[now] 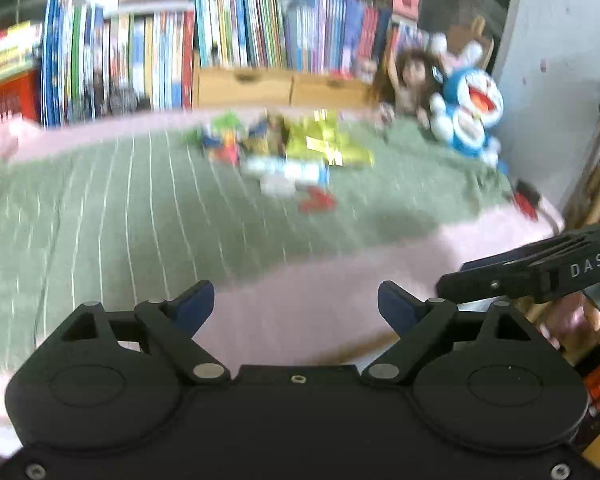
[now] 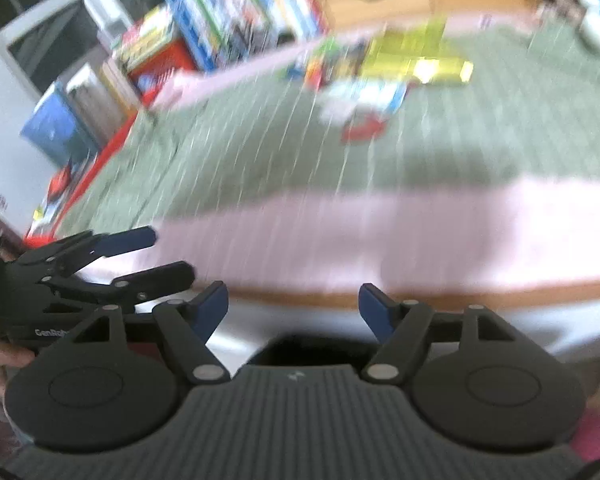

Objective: Collect trash
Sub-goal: 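Grasp the white printed paper packet with the left tool while the right tool grasps the yellow foil bag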

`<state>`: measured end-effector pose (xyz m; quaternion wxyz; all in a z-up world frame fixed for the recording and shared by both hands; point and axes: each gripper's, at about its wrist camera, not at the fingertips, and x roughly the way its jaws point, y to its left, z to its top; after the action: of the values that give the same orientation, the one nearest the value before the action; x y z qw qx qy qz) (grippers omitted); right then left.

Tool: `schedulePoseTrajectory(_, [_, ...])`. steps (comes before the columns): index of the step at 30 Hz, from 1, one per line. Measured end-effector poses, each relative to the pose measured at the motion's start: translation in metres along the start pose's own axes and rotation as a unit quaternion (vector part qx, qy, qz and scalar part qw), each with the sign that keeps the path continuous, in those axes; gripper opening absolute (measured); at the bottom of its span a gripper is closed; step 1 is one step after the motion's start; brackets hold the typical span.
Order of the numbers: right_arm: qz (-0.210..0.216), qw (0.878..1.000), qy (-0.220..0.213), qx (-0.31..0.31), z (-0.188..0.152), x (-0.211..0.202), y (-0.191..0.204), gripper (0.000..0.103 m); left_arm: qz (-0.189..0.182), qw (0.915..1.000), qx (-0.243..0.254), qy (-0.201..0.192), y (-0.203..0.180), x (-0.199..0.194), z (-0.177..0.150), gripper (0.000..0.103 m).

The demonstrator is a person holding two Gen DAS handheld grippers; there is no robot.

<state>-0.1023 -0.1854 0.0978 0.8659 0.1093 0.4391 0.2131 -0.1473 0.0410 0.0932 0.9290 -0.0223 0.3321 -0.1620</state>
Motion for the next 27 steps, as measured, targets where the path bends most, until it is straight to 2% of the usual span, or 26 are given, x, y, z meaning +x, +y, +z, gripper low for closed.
schedulePoseTrajectory(5, [-0.059, 0.995, -0.083, -0.019, 0.038, -0.016, -0.011, 0.087, -0.003, 0.9991, -0.024, -0.036, 0.006, 0.025, 0.046, 0.092])
schedulePoseTrajectory(10, [-0.109, 0.984, -0.141, -0.016, 0.077, -0.012, -0.032, 0.092, -0.023, 0.9957, -0.089, -0.015, 0.028, 0.077, 0.081, 0.091])
schedulePoseTrajectory(11, [-0.113, 0.983, -0.146, -0.010, 0.083, -0.009, -0.038, 0.092, -0.026, 0.9942, -0.104, -0.009, 0.032, 0.089, 0.085, 0.086])
schedulePoseTrajectory(14, [-0.117, 0.981, -0.150, 0.026, 0.108, 0.006, -0.061, 0.092, -0.025, 0.9895, -0.141, 0.014, 0.045, 0.130, 0.098, 0.064])
schedulePoseTrajectory(18, [-0.110, 0.980, -0.145, 0.084, 0.130, 0.030, -0.096, 0.092, -0.021, 0.9801, -0.193, 0.043, 0.058, 0.181, 0.102, 0.053])
schedulePoseTrajectory(22, [-0.100, 0.979, -0.140, 0.108, 0.142, 0.057, -0.120, 0.092, -0.018, 0.9713, -0.229, 0.060, 0.067, 0.223, 0.102, 0.053])
schedulePoseTrajectory(27, [-0.102, 0.983, -0.122, 0.097, 0.153, 0.097, -0.129, 0.092, -0.021, 0.9604, -0.269, 0.071, 0.072, 0.261, 0.101, 0.051])
